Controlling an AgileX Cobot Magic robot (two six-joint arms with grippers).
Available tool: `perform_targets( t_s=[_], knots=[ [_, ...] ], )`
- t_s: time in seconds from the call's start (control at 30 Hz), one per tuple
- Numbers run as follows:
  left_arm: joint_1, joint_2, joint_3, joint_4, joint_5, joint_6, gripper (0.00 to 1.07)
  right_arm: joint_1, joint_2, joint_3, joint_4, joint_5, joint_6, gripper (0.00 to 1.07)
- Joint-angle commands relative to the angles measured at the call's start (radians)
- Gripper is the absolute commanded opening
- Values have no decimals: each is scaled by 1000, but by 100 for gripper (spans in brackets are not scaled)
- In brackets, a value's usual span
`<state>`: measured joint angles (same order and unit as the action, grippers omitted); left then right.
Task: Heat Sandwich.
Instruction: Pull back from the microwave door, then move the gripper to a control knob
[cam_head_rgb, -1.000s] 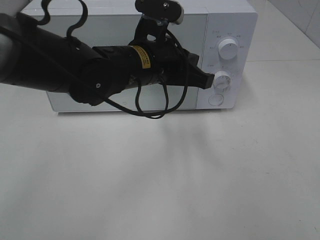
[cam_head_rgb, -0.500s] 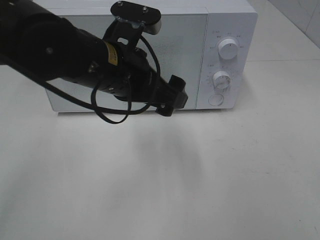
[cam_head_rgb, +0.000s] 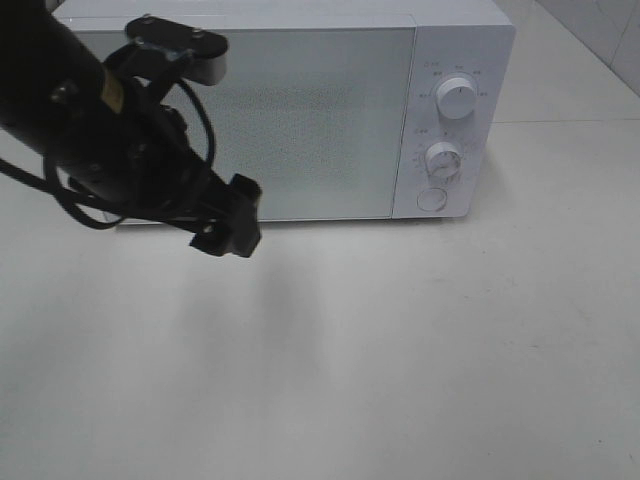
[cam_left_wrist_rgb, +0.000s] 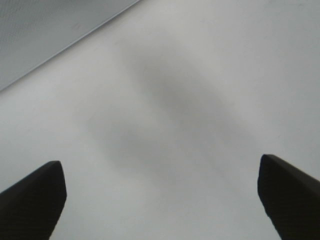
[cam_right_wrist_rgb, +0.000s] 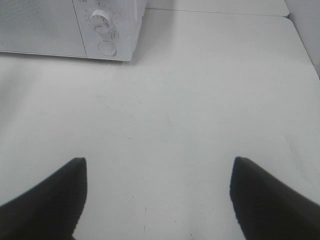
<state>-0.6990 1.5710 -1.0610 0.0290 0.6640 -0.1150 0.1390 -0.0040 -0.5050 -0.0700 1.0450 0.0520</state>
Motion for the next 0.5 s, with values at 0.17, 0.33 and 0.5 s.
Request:
perform_targets(
  t_s=[0.17,0.33,0.5],
  knots=[
    [146,-125,116,-5,35,-3,98,-4,-26,1,3,-4,-3,76],
    [292,-236,196,-7,46,1,98,-4,-26,1,3,-4,-3,76],
    [465,-363,269,-12,78,4,98,-4,-26,1,3,-4,-3,76]
  ],
)
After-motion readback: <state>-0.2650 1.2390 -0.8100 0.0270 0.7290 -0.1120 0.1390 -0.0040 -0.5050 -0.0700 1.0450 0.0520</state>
